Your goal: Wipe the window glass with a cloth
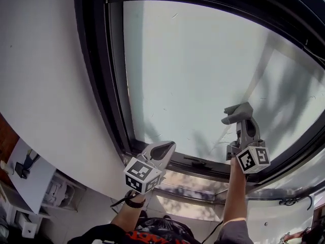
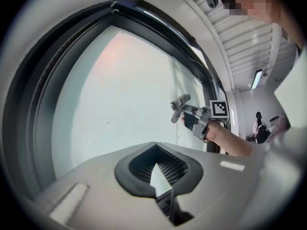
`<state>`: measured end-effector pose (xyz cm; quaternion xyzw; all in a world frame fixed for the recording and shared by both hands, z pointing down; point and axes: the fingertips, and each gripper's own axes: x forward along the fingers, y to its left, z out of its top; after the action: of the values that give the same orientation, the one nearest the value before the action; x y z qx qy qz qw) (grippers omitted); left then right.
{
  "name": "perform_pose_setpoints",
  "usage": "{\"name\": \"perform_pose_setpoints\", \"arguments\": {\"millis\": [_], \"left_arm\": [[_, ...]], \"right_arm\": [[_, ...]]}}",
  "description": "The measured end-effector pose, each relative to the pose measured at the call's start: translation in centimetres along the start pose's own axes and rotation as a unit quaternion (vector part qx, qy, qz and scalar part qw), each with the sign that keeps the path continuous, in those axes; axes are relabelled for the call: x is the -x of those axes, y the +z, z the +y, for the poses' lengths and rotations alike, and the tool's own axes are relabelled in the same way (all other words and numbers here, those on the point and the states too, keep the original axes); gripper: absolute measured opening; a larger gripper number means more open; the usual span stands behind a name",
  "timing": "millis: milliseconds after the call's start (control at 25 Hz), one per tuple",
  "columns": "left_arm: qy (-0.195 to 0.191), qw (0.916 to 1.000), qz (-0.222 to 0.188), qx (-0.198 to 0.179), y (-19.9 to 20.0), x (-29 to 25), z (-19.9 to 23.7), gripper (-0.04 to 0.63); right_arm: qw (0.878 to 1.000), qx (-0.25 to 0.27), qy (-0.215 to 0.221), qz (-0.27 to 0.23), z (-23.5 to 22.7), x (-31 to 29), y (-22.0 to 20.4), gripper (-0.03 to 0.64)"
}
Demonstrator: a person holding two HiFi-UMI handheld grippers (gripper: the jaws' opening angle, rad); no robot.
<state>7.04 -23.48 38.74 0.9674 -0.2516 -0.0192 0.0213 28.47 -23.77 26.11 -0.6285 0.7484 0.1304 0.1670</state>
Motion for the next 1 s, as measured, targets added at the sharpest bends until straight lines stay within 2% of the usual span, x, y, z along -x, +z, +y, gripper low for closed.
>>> {"name": "perform_pose_setpoints", "arguments": {"millis": [160, 320, 400, 480, 560, 640, 680, 720, 800, 1000], "left_arm": [[-0.018, 0.9998, 0.004, -0.009, 0.2, -1.5, -2.1, -0.009], [-0.029, 0.9996, 0.001, -0.007, 0.5, -2.4, -3.3, -0.009], [-0.029, 0.9996, 0.004, -0.007, 0.3, -2.6, -3.6, -0.009], [-0.028, 0.9996, 0.007, -0.007, 0.1, -2.8, -3.9, -0.009], [-0.027, 0.9996, 0.008, -0.008, 0.1, -3.0, -4.1, -0.009], [-0.026, 0.9996, 0.009, -0.01, 0.1, -3.0, -4.3, -0.009], [-0.026, 0.9996, 0.01, -0.011, 0.0, -3.0, -4.4, -0.009], [-0.025, 0.9996, 0.011, -0.01, -0.1, -3.1, -4.4, -0.009], [-0.025, 0.9996, 0.012, -0.009, -0.3, -3.2, -4.5, -0.009], [-0.032, 0.9993, 0.016, -0.011, -0.7, -3.5, -5.4, -0.009]], "right_arm": [[0.999, -0.001, -0.034, -0.003, -5.2, 3.3, 1.1, 0.017], [0.993, -0.046, -0.091, -0.055, -12.3, 8.2, 3.3, 0.017], [0.988, -0.046, -0.129, -0.064, -16.0, 10.8, 4.0, 0.017], [0.981, -0.036, -0.179, -0.064, -19.6, 13.4, 4.6, 0.017], [0.968, -0.031, -0.241, -0.061, -23.2, 16.3, 5.3, 0.017], [0.954, -0.001, -0.298, -0.038, -25.9, 18.7, 5.8, 0.017], [0.95, 0.013, -0.312, -0.02, -26.7, 19.5, 5.4, 0.013], [0.948, 0.017, -0.318, -0.007, -27.1, 20.0, 4.9, 0.015], [0.952, 0.008, -0.307, -0.006, -26.5, 19.6, 4.5, 0.015], [0.977, 0.045, -0.207, 0.009, -20.2, 14.8, 3.2, 0.015]]}}
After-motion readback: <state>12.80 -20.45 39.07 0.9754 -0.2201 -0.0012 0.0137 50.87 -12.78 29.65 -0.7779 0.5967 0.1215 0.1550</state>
